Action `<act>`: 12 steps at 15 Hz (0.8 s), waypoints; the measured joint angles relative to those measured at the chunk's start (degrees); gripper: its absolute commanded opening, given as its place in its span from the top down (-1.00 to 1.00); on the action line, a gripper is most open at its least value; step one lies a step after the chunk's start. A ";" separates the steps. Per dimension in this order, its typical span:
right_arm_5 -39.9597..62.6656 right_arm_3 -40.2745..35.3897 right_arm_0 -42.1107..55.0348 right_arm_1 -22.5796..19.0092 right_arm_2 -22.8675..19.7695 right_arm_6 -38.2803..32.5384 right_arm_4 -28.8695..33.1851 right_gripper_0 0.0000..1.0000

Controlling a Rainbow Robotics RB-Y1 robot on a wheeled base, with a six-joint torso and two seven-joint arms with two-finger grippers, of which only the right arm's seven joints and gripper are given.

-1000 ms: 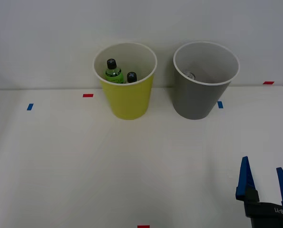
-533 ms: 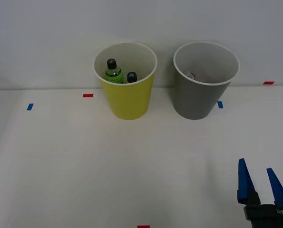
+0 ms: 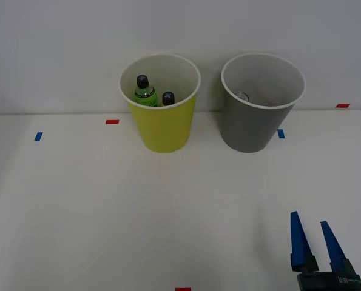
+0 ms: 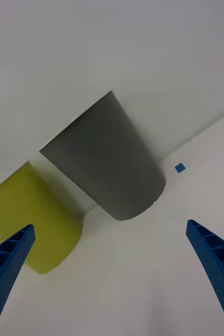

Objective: Put cans in the gray bin, plastic bottles in the light green bin

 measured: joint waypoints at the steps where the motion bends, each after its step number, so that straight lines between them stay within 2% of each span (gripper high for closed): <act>1: -1.38 0.92 -0.51 0.00 -0.56 0.32 1.80 -1.00; 6: -4.95 -0.02 -0.98 0.00 -5.50 2.60 14.71 -1.00; 12: -5.71 0.21 -0.32 0.00 -4.53 1.81 17.08 -1.00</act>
